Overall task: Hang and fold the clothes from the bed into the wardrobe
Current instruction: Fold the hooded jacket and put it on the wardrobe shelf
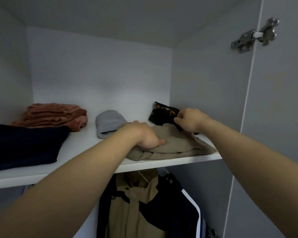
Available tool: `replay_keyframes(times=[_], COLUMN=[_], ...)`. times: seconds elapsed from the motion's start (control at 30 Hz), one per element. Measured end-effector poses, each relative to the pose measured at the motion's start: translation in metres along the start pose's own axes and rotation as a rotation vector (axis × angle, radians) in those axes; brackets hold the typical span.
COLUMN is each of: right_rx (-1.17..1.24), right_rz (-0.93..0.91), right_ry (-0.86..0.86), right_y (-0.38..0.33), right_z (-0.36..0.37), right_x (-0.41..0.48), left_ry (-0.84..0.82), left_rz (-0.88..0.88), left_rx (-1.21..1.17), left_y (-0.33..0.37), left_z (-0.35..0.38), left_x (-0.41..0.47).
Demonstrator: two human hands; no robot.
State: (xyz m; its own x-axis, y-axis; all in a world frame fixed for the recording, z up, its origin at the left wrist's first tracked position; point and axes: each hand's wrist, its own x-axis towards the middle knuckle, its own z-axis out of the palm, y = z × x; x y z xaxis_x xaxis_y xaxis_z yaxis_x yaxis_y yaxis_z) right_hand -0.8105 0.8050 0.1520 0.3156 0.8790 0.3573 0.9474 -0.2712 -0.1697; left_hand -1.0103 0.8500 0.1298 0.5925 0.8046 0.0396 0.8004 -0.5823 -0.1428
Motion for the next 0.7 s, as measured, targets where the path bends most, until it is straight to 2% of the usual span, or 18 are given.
replay_keyframes(times=[0.13,0.27,0.43,0.53,0.7], right_rx=[-0.086,-0.017,0.026,-0.055,-0.019], right_rz=[0.048,0.050,0.062,-0.030,-0.117], right_ry=[-0.100,-0.143,-0.340,-0.366,-0.536], right_y=[0.013,0.024,0.043,0.043,0.047], right_z=[0.003,0.020,0.043,0.039,0.027], right_x=[0.056,0.100,0.137,0.139,0.131], left_ry=[-0.024,-0.031,-0.026,-0.030,-0.018], left_rz=[0.004,0.065,0.027,0.018,0.014], left_rx=[0.069,0.040,-0.005,-0.017,-0.031], left_y=[0.000,-0.005,-0.004,-0.003,-0.003], left_z=[0.008,0.007,0.009,0.008,0.010], left_x=[0.009,-0.001,-0.008,-0.010,-0.012])
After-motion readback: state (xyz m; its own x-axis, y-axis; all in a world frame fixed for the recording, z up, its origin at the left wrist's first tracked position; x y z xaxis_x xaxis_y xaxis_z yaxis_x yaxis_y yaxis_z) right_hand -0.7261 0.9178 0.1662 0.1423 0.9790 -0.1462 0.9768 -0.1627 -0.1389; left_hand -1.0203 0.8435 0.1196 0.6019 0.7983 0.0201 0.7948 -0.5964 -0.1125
